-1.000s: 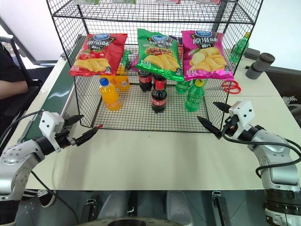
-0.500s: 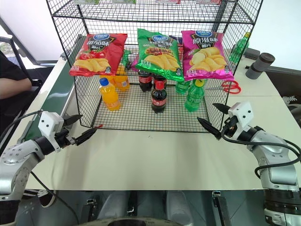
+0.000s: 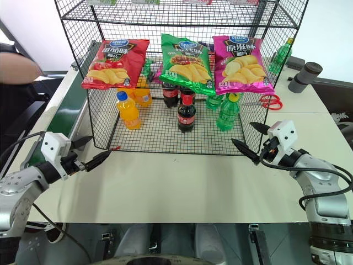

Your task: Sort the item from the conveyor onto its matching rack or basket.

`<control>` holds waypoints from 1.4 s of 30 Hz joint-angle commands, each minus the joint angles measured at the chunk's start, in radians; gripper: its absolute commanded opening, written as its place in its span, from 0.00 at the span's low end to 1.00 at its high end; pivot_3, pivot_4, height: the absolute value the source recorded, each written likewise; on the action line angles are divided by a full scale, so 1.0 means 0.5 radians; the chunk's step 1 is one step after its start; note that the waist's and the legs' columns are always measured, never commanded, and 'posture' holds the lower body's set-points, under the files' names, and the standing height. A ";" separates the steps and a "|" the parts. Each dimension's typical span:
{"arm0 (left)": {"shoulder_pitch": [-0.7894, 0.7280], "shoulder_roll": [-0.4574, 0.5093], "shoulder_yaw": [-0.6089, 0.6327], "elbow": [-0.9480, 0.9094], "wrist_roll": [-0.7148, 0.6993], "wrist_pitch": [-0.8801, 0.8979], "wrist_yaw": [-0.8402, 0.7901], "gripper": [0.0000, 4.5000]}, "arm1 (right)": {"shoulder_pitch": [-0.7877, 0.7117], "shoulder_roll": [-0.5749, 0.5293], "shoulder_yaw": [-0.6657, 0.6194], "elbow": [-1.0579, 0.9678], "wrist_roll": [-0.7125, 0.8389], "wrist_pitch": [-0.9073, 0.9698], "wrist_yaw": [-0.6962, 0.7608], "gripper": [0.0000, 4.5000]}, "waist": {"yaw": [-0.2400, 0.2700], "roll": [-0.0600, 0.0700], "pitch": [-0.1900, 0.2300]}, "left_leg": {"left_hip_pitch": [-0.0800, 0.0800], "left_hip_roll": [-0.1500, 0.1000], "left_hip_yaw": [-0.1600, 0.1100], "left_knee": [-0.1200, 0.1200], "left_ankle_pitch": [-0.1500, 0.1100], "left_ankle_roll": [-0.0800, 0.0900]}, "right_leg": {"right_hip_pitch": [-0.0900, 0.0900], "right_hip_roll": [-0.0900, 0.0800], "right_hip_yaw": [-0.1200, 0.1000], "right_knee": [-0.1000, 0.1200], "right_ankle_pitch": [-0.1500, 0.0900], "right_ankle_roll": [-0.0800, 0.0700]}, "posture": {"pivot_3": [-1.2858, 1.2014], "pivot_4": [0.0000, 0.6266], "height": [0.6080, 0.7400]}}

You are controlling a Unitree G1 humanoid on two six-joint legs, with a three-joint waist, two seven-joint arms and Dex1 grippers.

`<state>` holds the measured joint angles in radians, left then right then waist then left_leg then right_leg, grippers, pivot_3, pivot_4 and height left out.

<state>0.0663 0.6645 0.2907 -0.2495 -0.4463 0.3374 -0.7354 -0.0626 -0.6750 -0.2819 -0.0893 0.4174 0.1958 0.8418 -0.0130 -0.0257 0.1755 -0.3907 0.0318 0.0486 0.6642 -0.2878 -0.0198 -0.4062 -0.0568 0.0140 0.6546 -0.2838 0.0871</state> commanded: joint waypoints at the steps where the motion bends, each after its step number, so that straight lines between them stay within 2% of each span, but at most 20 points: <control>1: -0.052 0.000 0.039 0.013 -0.002 -0.034 0.011 1.00 | -0.059 0.022 0.000 0.014 -0.007 -0.064 -0.013 0.99 | -0.001 0.000 0.000 | 0.000 0.000 0.000 0.000 0.000 0.000 | 0.000 0.000 0.000 0.000 0.000 0.000 | 0.52 0.24 1.00; 28: -0.138 -0.065 -0.066 0.081 0.045 -0.081 -0.040 1.00 | -0.047 0.099 0.086 -0.179 -0.011 0.015 -0.126 0.99 | 0.000 0.000 -0.001 | 0.001 0.000 0.000 0.001 0.000 0.000 | 0.000 0.001 0.000 0.001 0.000 0.000 | 0.52 0.24 1.00; 42: -0.142 -0.057 -0.052 0.069 0.040 -0.056 -0.037 1.00 | -0.054 0.120 0.097 -0.140 -0.016 -0.014 -0.114 0.99 | -0.001 0.000 -0.001 | 0.001 0.000 0.000 0.001 0.000 0.000 | 0.000 0.001 0.000 0.001 0.000 0.000 | 0.52 0.24 1.00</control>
<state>0.0040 0.6279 0.2499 -0.1976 -0.4233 0.3163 -0.7568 -0.0797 -0.6191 -0.2235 -0.1439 0.3977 0.2091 0.7831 -0.0135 -0.0257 0.1752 -0.3904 0.0320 0.0485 0.6646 -0.2878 -0.0198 -0.4060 -0.0564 0.0140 0.6553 -0.2837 0.0873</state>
